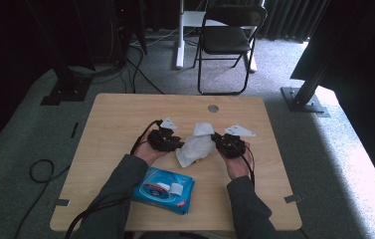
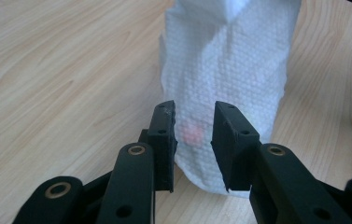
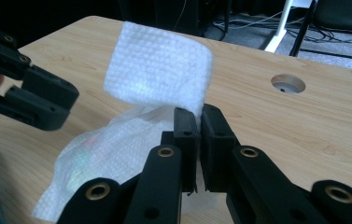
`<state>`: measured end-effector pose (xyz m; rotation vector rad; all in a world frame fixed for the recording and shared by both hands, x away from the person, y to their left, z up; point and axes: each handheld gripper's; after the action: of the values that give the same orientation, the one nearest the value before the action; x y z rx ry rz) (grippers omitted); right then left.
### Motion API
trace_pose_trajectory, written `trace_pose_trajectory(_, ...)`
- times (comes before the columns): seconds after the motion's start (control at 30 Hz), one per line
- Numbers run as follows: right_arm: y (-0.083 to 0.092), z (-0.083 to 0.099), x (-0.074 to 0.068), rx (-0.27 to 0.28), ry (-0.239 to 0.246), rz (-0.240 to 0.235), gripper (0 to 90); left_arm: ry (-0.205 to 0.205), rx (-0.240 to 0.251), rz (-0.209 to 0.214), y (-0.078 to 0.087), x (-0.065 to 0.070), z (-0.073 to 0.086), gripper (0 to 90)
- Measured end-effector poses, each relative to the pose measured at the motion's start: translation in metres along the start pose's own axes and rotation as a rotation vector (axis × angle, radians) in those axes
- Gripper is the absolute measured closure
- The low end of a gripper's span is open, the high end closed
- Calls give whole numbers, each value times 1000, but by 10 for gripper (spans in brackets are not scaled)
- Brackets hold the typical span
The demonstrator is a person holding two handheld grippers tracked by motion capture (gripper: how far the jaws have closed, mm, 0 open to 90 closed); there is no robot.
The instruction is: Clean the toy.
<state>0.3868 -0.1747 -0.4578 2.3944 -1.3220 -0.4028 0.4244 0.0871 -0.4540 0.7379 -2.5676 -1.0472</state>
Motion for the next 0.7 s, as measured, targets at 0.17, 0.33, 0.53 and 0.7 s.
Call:
trace_pose_trajectory(0.17, -5, 2, -9, -23, 41, -17, 860, -6, -17, 15, -8, 3, 0, 721)
trace_pose_trajectory(0.33, -15, 8, -18, -57, 54, -78, 856, -14, -50, 13, -15, 5, 2, 789)
trace_pose_trajectory(0.53, -26, 15, -29, -107, 74, -124, 853, -15, -66, -9, -18, 5, 4, 829)
trace_pose_trajectory(0.7, -34, 20, -36, -144, 84, -151, 860, -8, -21, -15, -12, 6, 1, 796)
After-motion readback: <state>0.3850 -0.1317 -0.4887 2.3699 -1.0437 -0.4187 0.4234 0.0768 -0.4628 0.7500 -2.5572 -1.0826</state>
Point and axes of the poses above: each handheld gripper's, and its own axes: y roughly backward along the jaws, z roughly out of its underside, x roughly to its right
